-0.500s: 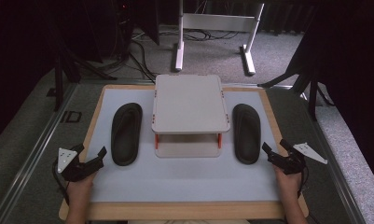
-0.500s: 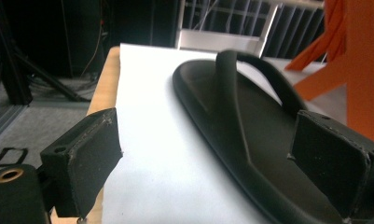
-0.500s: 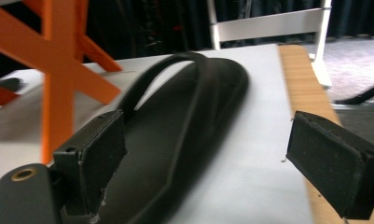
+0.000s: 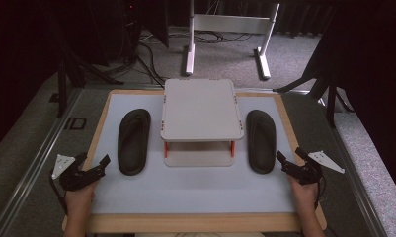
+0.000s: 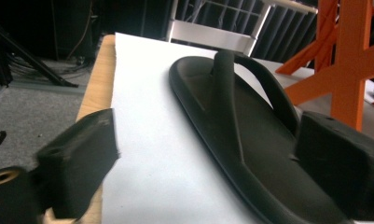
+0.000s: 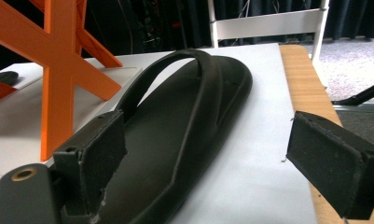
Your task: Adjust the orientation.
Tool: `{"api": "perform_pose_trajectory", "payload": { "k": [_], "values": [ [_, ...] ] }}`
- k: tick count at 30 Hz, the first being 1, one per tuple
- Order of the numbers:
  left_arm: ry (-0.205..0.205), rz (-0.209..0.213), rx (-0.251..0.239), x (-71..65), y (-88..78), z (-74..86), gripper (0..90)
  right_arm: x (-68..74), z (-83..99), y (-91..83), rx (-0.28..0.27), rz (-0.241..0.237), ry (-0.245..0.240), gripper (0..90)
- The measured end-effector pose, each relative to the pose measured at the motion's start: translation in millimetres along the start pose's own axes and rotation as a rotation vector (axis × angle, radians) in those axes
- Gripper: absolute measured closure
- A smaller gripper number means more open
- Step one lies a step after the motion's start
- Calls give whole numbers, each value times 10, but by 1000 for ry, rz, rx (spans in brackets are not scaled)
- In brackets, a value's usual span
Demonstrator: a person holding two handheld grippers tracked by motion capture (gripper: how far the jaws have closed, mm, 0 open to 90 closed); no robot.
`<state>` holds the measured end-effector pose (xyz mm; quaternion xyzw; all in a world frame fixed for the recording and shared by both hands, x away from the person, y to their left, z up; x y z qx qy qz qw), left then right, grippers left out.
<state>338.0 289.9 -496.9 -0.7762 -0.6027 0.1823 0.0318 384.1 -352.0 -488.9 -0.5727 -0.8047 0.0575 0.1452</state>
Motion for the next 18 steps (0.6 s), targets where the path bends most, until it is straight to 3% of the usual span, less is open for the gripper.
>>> {"api": "perform_pose_trajectory", "payload": {
  "k": [9,13,18],
  "values": [
    [43,28,89,-78,18,-100,52,15,10,18,12,0,-12,110],
    [48,75,151,-117,36,-187,52,18,17,26,18,-7,-14,110],
    [109,92,236,-182,64,-314,53,28,28,41,31,-14,-17,110]
  ]
}}
Point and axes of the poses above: each handheld gripper's, and its own axes: y roughly forward along the jaws, z roughly out of its underside, x roughly to its left, the point moved 7 cm from there along y, roughly forward along the jaws, and after that the axes turned 1 degree about -x, right-handed, at the moved point
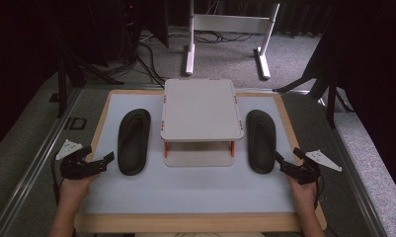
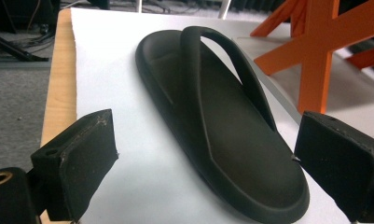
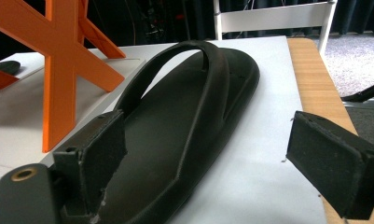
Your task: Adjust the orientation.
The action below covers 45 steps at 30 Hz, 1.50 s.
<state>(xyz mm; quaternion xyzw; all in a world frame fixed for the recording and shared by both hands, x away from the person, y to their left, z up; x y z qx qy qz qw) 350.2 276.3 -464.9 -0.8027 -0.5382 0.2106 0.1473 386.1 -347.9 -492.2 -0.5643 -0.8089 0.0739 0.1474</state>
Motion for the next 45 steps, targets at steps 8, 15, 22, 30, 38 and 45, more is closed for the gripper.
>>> {"api": "perform_pose_trajectory", "payload": {
  "k": [8,15,22,30,38,45],
  "values": [
    [80,20,126,-68,-20,-234,53,8,13,10,14,-4,-2,111],
    [130,23,230,-97,-29,-351,66,18,18,19,20,-15,-5,110],
    [166,32,324,-134,33,-422,66,12,24,26,29,-19,0,111],
    [180,8,504,-109,162,-539,67,30,34,37,39,-22,-13,111],
    [185,-7,638,-143,282,-644,67,31,38,41,43,-26,-16,113],
    [204,-39,746,-161,449,-741,88,34,43,45,50,-25,-21,113]
  ]
}}
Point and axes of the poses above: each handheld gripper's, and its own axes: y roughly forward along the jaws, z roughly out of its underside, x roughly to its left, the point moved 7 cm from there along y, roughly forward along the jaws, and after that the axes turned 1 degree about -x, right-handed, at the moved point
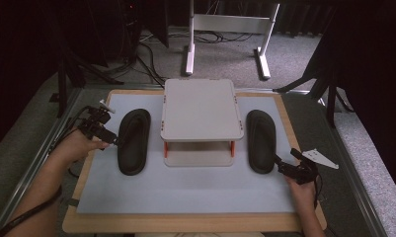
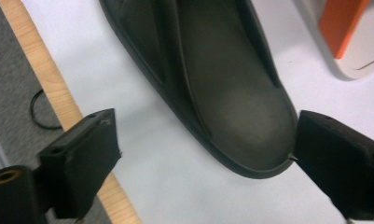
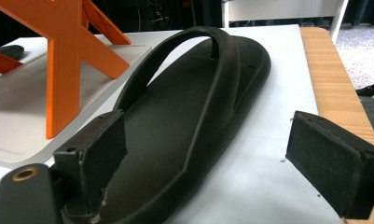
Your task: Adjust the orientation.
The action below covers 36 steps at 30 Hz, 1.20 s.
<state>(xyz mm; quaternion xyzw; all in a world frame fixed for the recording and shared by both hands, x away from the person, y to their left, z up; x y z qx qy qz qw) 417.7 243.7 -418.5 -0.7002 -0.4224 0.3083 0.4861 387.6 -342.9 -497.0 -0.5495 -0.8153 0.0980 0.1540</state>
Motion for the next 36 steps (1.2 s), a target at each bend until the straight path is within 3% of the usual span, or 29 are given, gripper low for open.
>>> {"api": "perform_pose_trajectory", "payload": {
  "k": [3,6,8,13,17,19,27,32,35,36],
  "values": [
    [-12,-15,36,27,40,-53,91,2,1,4,1,-1,1,113],
    [-49,-31,68,89,103,-170,119,6,4,6,5,-8,2,128],
    [-66,-6,62,86,139,-234,121,8,4,6,5,-9,1,127],
    [-83,-9,72,113,228,-335,132,11,4,4,5,-9,-3,126],
    [-105,14,69,148,279,-370,145,9,2,1,2,-8,-3,126],
    [-136,30,64,188,349,-383,150,9,4,4,3,-9,-3,127],
    [-176,67,53,229,510,-427,248,17,14,19,14,-10,-9,127],
    [-185,70,57,243,618,-479,376,23,19,24,20,-12,-12,128],
    [-184,66,59,247,634,-484,393,26,20,27,21,-11,-15,128],
    [-210,51,64,260,701,-508,402,24,20,27,21,-6,-17,128]
  ]
}}
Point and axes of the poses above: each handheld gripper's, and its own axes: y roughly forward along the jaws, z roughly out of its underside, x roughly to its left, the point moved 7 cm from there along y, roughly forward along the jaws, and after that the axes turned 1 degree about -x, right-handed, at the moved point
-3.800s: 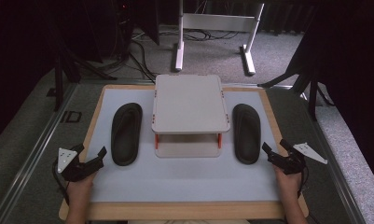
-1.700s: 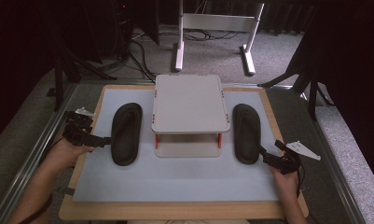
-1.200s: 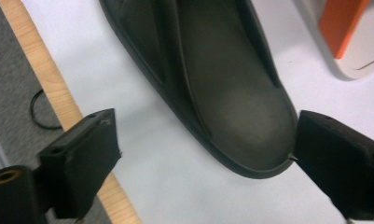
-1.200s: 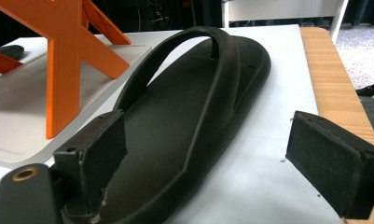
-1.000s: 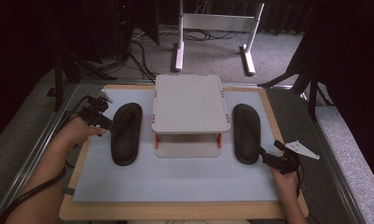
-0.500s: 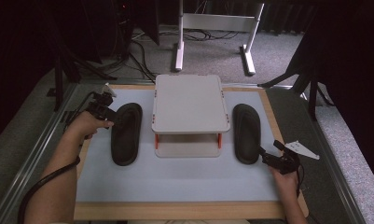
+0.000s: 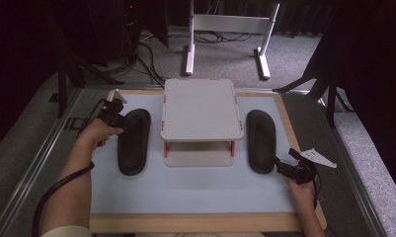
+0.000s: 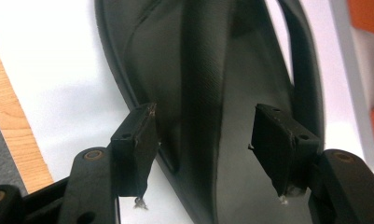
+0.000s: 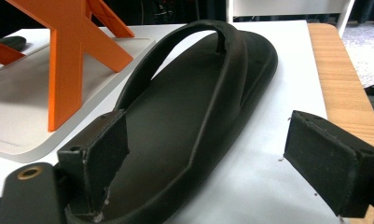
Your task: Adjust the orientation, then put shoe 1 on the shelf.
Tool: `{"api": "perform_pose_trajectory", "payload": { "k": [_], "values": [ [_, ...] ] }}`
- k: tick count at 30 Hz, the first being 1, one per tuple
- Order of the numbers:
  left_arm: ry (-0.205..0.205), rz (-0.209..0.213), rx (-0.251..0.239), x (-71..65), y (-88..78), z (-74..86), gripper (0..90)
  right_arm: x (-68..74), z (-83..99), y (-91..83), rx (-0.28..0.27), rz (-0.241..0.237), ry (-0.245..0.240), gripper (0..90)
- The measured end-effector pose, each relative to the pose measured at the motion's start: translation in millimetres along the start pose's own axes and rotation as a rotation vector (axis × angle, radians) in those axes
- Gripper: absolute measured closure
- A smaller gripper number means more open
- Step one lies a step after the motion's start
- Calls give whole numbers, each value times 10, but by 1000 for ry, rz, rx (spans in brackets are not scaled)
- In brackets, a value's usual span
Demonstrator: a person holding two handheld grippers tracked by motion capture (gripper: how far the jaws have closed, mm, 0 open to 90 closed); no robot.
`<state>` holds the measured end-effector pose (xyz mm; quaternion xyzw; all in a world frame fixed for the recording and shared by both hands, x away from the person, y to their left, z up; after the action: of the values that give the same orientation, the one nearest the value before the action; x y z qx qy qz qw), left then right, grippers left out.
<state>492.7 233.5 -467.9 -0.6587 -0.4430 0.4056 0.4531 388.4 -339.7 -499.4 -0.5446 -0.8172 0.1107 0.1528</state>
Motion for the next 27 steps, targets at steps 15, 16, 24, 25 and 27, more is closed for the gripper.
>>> {"api": "perform_pose_trajectory", "payload": {
  "k": [15,16,24,25,27],
  "values": [
    [21,-16,-14,-14,109,-6,708,-18,-6,-14,-23,-2,3,122],
    [15,-13,-19,-14,94,-3,710,-16,-5,-11,-22,-2,1,122],
    [-14,3,-73,-7,-182,-28,722,-17,2,-1,-16,7,-8,122],
    [-14,3,-73,-7,-182,-28,723,-16,3,0,-14,5,-6,122],
    [-6,-4,-83,-27,-328,-41,724,-15,3,1,-14,5,-7,122]
  ]
}}
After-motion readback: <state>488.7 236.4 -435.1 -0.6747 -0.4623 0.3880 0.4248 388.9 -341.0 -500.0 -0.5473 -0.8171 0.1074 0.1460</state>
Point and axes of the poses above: each handheld gripper's, and its own axes: y roughly forward along the jaws, z roughly out of its underside, x roughly to its left, the point moved 7 cm from there along y, roughly forward along the jaws, and after that the axes turned 1 degree about -x, right-handed, at the moved point
